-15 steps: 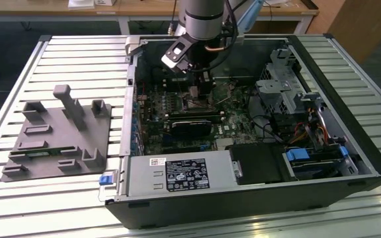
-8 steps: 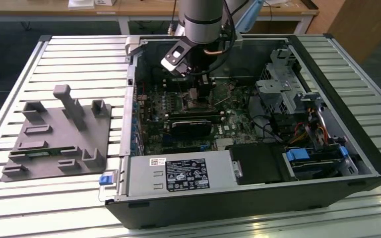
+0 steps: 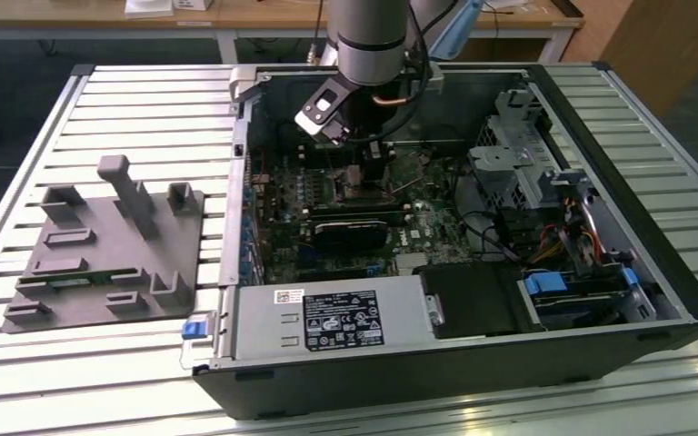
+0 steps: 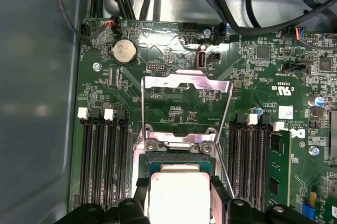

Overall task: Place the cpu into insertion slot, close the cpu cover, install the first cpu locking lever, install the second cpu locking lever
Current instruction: 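Place the cpu into insertion slot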

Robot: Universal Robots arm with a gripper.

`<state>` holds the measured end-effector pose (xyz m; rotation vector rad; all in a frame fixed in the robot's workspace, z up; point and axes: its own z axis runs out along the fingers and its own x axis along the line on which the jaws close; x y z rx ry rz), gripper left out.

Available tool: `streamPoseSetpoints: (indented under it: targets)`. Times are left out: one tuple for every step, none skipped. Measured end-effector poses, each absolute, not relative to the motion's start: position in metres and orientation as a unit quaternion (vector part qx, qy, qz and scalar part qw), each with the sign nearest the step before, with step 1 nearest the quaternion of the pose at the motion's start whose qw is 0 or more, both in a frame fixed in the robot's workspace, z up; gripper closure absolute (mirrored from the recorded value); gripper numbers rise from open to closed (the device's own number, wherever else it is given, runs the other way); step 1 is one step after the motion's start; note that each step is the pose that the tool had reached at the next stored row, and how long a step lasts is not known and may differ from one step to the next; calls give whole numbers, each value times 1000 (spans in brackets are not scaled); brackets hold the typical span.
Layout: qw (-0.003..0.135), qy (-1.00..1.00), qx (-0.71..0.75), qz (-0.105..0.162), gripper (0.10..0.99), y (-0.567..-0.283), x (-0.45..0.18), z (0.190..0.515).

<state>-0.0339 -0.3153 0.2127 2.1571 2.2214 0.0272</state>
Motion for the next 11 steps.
streamPoseSetpoints:
  targets:
    - [22,717,696,9,545,-315,-34,212]
    - [23,717,696,9,545,-315,-34,211]
    - [23,717,697,9,545,-315,-34,210]
    - [23,717,697,9,545,-315,-34,208]
    - [23,717,697,9,545,-315,-34,207]
    - [23,717,697,9,545,-315,-34,206]
    - [23,716,697,9,545,-315,-34,205]
    - [23,715,699,9,545,-315,-35,204]
    - [23,714,700,9,545,-315,-35,204]
    - [23,713,701,9,545,-315,-35,203]
    - [23,713,701,9,545,-315,-35,202]
